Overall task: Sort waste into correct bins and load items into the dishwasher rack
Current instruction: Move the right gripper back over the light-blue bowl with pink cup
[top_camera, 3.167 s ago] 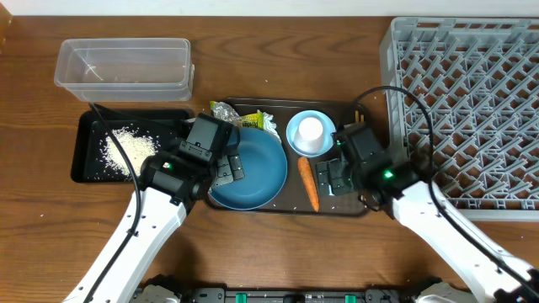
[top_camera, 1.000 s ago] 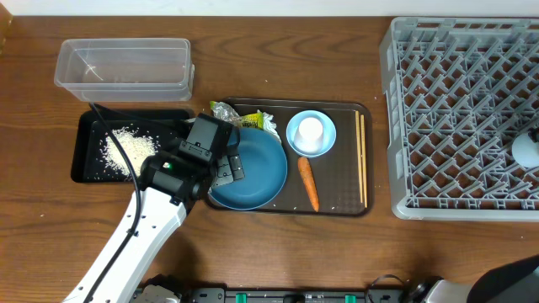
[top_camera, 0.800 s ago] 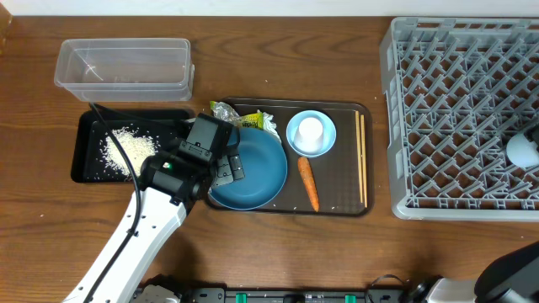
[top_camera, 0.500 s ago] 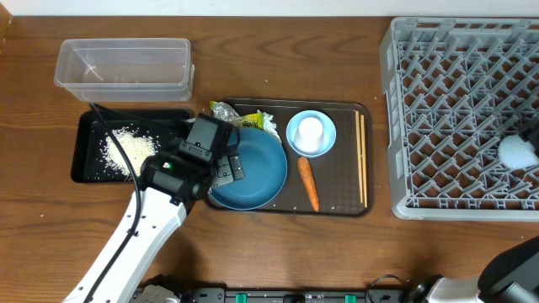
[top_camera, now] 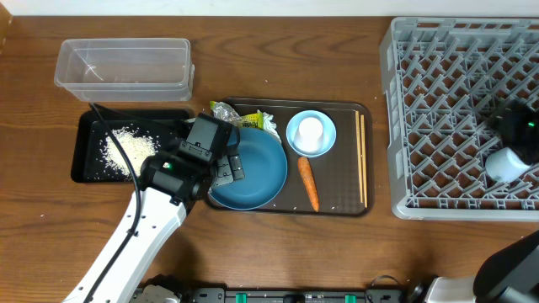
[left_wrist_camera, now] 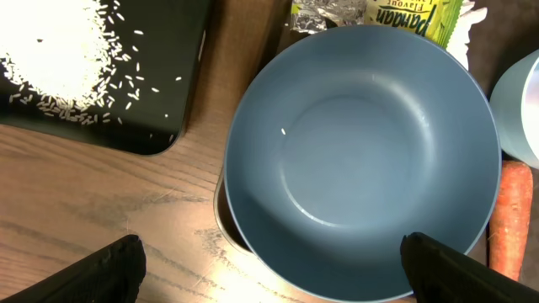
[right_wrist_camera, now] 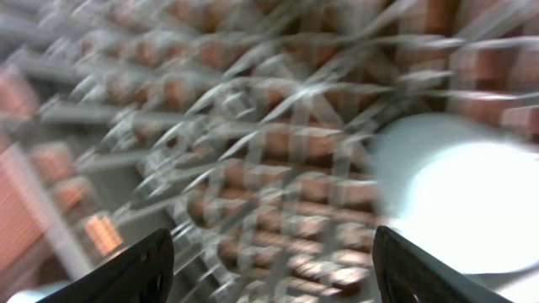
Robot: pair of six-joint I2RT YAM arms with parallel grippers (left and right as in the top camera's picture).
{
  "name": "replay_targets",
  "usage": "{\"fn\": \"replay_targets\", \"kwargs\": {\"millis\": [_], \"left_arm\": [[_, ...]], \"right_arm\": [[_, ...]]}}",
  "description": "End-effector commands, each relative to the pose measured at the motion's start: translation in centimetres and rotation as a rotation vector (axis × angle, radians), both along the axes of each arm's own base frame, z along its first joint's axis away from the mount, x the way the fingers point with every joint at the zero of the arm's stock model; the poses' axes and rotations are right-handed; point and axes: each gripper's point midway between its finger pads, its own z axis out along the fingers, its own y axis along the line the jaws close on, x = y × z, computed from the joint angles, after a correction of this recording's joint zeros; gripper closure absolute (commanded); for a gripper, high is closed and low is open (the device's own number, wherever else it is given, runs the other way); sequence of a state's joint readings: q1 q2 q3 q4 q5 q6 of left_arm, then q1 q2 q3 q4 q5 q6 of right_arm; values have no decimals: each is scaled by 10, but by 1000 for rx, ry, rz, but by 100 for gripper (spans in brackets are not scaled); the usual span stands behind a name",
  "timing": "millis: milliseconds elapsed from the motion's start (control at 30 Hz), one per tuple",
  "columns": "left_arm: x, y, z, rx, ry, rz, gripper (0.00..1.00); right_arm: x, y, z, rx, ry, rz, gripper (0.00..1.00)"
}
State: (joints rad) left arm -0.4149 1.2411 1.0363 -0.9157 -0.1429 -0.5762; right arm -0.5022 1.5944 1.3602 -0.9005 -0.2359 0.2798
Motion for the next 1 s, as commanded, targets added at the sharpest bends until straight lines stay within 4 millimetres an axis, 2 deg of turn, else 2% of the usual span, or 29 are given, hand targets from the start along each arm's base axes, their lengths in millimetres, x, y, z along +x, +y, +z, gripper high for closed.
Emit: {"fn": "replay_targets", "kwargs": {"millis": [0,333,500,633,733,967], "left_arm": [[3,4,2,17,-10,17,0],[3,4,2,17,-10,17,0],[3,4,2,17,-10,17,1],[3,4,2,17,-10,17,0],[3,4,2,17,-10,17,1],[3,4,2,17,-10,17,0]], "right_arm": [[17,58,26,50,-89,176,23],[37,230,25,63,-131,644,17],[37,293,5,-7,-110,767,15],[41,325,-16,-84,-96,804,11],[43,340,-32,-131,-82,833,8],[41,352,-68,-252,-15,836,7]]}}
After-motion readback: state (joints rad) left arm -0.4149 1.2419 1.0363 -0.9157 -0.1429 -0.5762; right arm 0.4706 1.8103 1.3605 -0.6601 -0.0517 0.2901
